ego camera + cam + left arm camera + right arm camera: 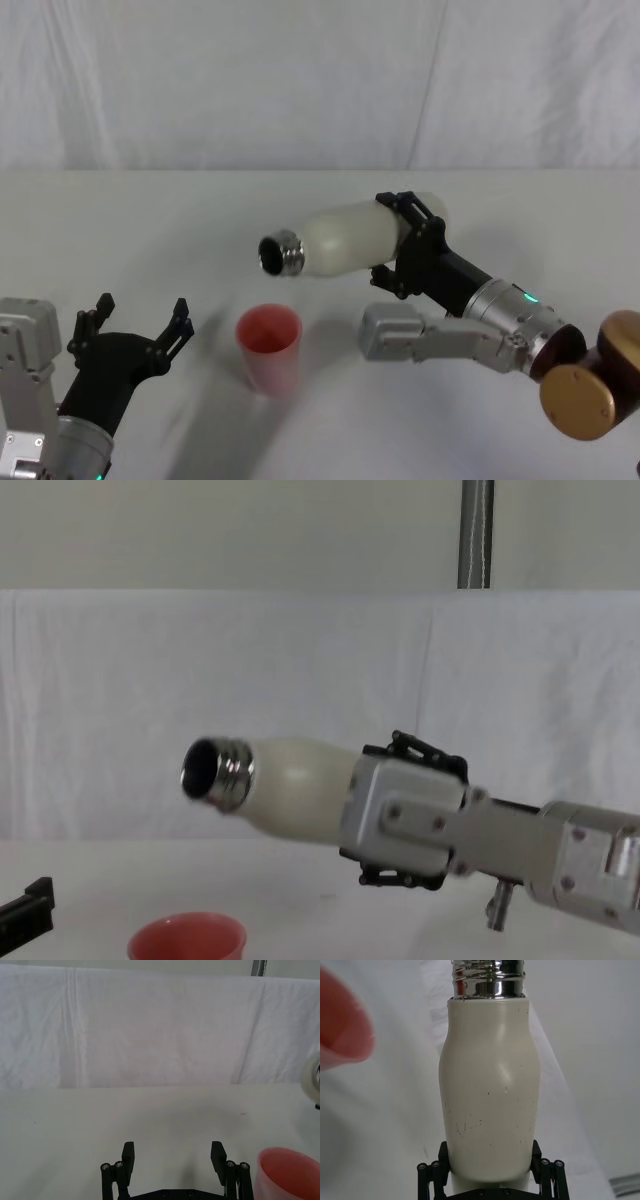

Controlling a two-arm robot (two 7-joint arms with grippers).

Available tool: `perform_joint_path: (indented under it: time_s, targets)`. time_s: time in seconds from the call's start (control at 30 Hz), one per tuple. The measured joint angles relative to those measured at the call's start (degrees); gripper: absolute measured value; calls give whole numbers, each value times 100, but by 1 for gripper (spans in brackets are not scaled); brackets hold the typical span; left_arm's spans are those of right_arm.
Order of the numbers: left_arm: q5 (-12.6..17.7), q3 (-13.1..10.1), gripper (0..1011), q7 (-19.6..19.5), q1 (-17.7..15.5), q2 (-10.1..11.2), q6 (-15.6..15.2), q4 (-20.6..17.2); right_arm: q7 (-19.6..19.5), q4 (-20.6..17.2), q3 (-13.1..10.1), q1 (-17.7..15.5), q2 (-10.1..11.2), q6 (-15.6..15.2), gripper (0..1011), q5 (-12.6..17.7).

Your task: Grasp the thermos with one hand and pour water into the cup lid.

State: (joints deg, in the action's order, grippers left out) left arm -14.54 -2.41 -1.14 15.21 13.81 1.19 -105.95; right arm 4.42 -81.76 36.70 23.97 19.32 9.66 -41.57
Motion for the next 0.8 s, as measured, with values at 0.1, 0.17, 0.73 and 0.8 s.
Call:
perform_joint_path:
  time_s: [0.1,0.17,0.73,0.8]
  targets:
    - [0,0,1001,0,0,0,0,0,97,-41,-182,-96,-74,12,950,368]
    - [0,0,1001,0,0,0,0,0,148,-55,-274,-141,-115,15,949,542]
    - [0,0,1001,0,0,0,0,0,716,-251,-1404,-663,-678,-146,950,2782]
    - [0,0,1001,0,0,0,0,0,734,-282,-1509,-719,-726,-187,950,2972]
